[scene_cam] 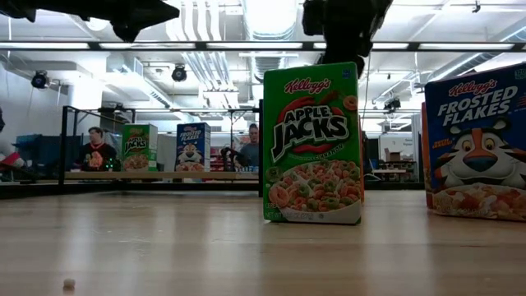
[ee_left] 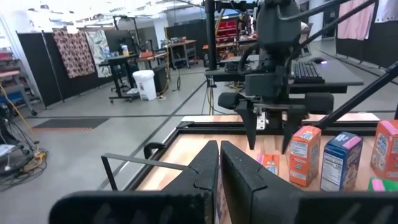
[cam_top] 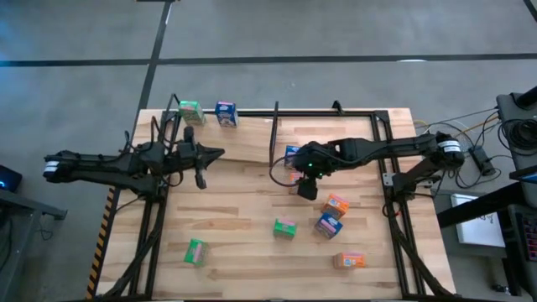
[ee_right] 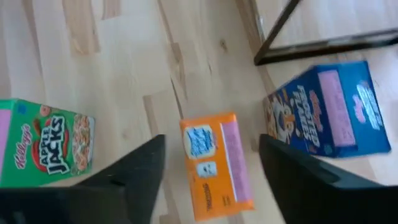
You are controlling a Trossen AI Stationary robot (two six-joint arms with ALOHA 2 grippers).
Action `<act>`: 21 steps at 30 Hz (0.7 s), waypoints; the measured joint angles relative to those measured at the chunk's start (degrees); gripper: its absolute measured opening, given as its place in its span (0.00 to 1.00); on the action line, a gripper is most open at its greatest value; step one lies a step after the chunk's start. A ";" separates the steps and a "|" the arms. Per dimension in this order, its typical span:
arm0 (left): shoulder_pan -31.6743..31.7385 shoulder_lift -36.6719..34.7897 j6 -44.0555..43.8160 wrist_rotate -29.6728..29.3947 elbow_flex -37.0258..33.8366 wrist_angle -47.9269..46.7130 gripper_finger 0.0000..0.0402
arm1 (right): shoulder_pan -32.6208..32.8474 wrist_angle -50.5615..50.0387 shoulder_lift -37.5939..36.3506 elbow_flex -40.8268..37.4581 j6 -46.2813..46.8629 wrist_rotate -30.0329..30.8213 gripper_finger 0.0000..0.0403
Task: Stack cereal on shelf
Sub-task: Put the top left orange cereal box on the shelf
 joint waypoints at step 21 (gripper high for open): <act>0.00 -0.38 8.51 0.01 0.46 4.23 0.00 | 0.24 -12.60 10.57 5.99 0.33 0.06 0.73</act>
